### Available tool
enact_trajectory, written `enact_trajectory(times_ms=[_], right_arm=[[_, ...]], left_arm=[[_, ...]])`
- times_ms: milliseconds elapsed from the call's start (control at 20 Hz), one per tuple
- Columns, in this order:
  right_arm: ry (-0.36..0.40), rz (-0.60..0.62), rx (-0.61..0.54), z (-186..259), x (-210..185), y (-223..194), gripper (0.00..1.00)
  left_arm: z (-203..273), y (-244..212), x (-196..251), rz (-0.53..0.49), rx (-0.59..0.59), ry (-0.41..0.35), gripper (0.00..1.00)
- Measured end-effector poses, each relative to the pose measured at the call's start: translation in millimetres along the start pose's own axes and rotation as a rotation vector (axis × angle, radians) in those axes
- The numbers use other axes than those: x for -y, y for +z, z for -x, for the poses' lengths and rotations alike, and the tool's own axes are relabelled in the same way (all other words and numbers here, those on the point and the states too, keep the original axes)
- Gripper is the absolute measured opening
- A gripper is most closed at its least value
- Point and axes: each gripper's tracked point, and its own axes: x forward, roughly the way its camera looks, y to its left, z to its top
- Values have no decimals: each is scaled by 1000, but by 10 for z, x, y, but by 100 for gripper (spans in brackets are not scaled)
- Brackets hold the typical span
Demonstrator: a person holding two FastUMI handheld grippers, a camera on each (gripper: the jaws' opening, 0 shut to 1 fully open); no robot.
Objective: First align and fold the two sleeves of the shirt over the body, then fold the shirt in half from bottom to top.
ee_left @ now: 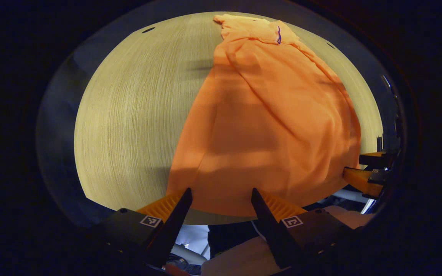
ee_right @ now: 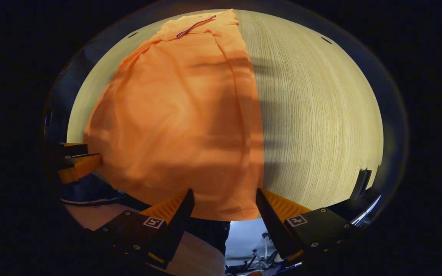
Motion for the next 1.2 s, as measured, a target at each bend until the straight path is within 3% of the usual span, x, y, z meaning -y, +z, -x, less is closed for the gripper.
enact_trajectory(times_ms=[250, 450, 500, 600, 650, 700, 750, 800, 850, 950, 1000, 1200], right_arm=[[-19, -20, 8, -17, -3, -43, 99], [-20, -10, 5, -19, -56, -76, 99], [-20, -8, 0, 0, -75, -91, 96], [-20, 12, 8, -4, -103, -97, 78], [-20, 17, 12, 0, -107, -105, 53], [-15, 10, 17, 3, -107, -99, 48], [-4, 2, 20, -2, -119, -102, 24], [21, -19, 25, 2, -150, -90, 22], [41, -28, 22, 2, -171, -98, 11], [67, -65, 42, 35, -181, -87, 10], [78, -51, 24, 14, -187, -133, 1], [78, -38, 35, 77, -195, -88, 1]], left_arm=[[-17, 0, 47, 7, -2, 8, 100], [-20, -14, 71, 38, 5, -10, 98], [-59, -34, 78, 63, 7, -7, 92], [-11, -30, 96, 72, -7, -11, 81], [-26, -35, 139, 64, -12, -10, 73], [-30, -51, 167, 53, -12, -12, 51], [-14, -52, 190, 46, -8, -17, 39], [-31, -57, 196, 42, -1, -17, 19], [1, -69, 187, 37, 9, -22, 12], [11, -65, 179, 58, 46, -39, 12], [9, -99, 176, 62, 54, -51, 1], [-9, -71, 185, 116, 46, -81, 1]])
